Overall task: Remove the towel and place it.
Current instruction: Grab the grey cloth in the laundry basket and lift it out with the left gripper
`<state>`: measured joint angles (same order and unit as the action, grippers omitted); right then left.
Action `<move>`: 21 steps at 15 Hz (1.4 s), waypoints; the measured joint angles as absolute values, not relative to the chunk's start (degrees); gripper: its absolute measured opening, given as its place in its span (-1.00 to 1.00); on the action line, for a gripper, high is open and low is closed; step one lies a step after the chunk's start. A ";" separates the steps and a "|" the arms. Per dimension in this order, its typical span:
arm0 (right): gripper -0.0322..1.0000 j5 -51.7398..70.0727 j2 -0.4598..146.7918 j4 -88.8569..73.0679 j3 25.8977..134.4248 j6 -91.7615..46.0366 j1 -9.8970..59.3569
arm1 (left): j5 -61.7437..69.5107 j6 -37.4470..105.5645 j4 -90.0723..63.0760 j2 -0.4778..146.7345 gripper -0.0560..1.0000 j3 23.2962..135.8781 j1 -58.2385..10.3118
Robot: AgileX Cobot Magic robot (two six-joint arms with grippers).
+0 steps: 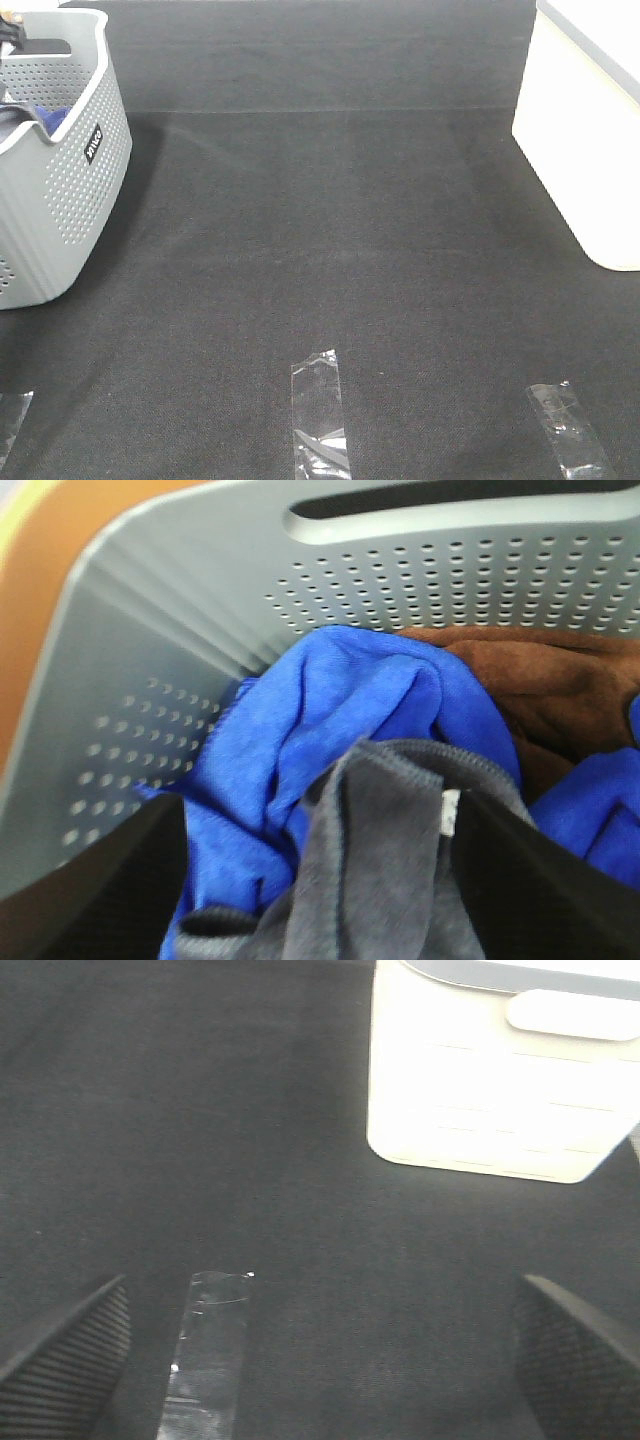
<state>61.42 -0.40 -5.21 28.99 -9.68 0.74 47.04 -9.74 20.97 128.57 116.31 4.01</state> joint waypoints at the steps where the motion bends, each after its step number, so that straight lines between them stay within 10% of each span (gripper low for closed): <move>1: 0.91 61.42 -0.40 -4.35 28.99 -9.68 0.74 | 45.55 -9.74 20.91 129.49 0.44 116.31 4.01; 12: 0.91 61.42 -0.40 -2.64 28.99 -9.68 0.74 | 41.88 -9.74 20.05 132.53 0.20 116.60 4.01; 21: 0.91 61.42 -0.40 -2.58 28.99 -9.68 0.74 | 44.06 -9.57 19.77 132.53 -0.86 116.60 4.01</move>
<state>61.42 -0.40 -2.58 28.99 -9.68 0.74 44.06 -9.57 19.77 132.53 116.60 4.01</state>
